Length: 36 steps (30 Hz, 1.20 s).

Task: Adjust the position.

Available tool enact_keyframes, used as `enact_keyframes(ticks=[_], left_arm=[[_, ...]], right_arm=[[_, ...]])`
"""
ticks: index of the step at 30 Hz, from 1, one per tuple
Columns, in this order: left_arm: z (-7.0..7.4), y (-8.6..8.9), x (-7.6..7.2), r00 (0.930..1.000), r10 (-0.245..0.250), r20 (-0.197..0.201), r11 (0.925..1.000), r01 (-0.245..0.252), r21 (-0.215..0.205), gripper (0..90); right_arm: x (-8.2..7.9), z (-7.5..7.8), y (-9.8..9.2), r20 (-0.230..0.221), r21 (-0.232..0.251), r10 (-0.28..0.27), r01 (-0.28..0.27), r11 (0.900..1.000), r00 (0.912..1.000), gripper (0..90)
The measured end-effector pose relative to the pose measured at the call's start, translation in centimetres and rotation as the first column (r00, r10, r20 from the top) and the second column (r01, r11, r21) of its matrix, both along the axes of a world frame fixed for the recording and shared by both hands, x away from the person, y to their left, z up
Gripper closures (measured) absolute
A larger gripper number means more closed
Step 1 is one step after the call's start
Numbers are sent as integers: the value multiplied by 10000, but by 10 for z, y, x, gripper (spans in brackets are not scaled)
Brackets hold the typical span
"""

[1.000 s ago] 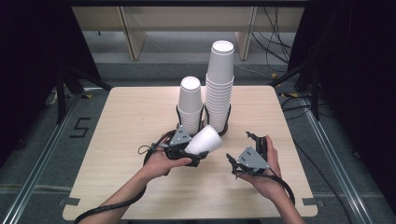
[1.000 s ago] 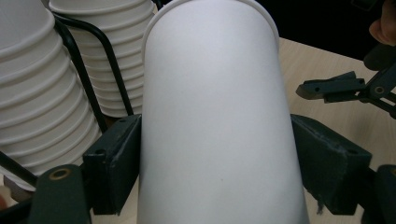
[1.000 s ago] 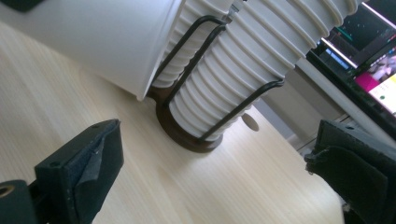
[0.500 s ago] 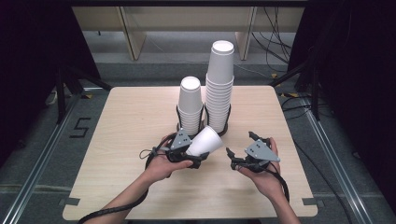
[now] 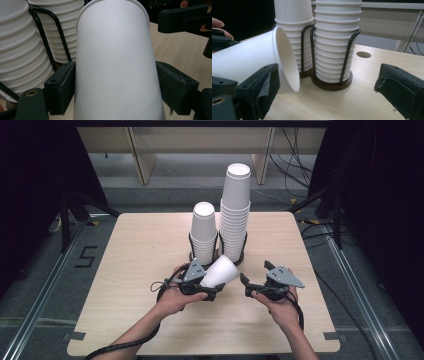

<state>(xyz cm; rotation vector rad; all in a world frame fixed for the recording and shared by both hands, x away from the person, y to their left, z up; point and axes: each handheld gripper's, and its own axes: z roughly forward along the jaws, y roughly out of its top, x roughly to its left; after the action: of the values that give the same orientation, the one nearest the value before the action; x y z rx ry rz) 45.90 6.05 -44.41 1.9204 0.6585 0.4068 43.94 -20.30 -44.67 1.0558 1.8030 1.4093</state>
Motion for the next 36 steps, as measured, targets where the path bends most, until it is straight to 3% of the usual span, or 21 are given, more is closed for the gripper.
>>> enact_keyframes(ticks=[5,8,9,11,12,14,16,19,21,22,23,24,26,27,33,34,36], left_arm=[[1,0,1,10000,52,62,10000,-52,-21,205],[1,-1,1,9999,105,120,9999,-104,-56,205],[1,-1,1,9998,119,140,9999,-117,-95,205],[1,-3,0,9997,179,158,9998,-177,-134,205],[1,-3,0,9997,195,168,9997,-193,-136,205],[0,-4,0,9996,186,197,9997,-183,-140,205],[0,-6,0,9995,196,267,9997,-192,-127,205],[0,-9,0,9993,195,324,9997,-190,-155,205],[0,-10,0,9992,141,365,9997,-134,-188,205],[0,-11,-1,9991,201,382,9997,-194,-174,205],[1,-12,0,9990,179,410,9997,-172,-180,205],[1,-13,-1,9990,212,389,9996,-204,-209,205],[2,-14,-1,9988,209,437,9996,-201,-203,205],[2,-14,-1,9987,192,481,9997,-183,-183,205],[2,-16,-1,9985,220,500,9996,-210,-203,205],[2,-17,-1,9985,231,487,9994,-219,-249,205],[2,-18,-1,9983,267,528,9993,-253,-269,205]], right_arm=[[0,-1,2,-79,-115,72,-72,9999,9999,55],[0,-1,2,-178,111,127,-125,9999,9998,53],[-1,-1,3,-458,540,158,-133,9985,9988,52],[0,0,3,-505,850,186,-142,9963,9986,51],[0,0,4,-765,1340,156,-53,9910,9969,50],[1,1,2,-844,1750,195,-44,9846,9962,47],[2,2,3,-1259,2678,298,51,9634,9916,33],[5,2,5,-1451,3508,527,15,9365,9880,8],[6,2,7,-1602,3679,599,33,9299,9853,6],[7,1,7,-1683,3628,500,147,9317,9845,6],[7,1,8,-1761,3812,565,151,9244,9827,5],[8,1,10,-1899,4223,765,110,9064,9788,5],[9,0,10,-2063,4338,668,301,9005,9762,5],[10,-1,11,-2208,4572,722,378,8886,9726,5],[13,-4,14,-2697,5235,1008,579,8501,9577,5],[13,-4,14,-2782,5242,976,659,8491,9556,4],[14,-6,14,-2763,5473,1180,552,8351,9538,5]])
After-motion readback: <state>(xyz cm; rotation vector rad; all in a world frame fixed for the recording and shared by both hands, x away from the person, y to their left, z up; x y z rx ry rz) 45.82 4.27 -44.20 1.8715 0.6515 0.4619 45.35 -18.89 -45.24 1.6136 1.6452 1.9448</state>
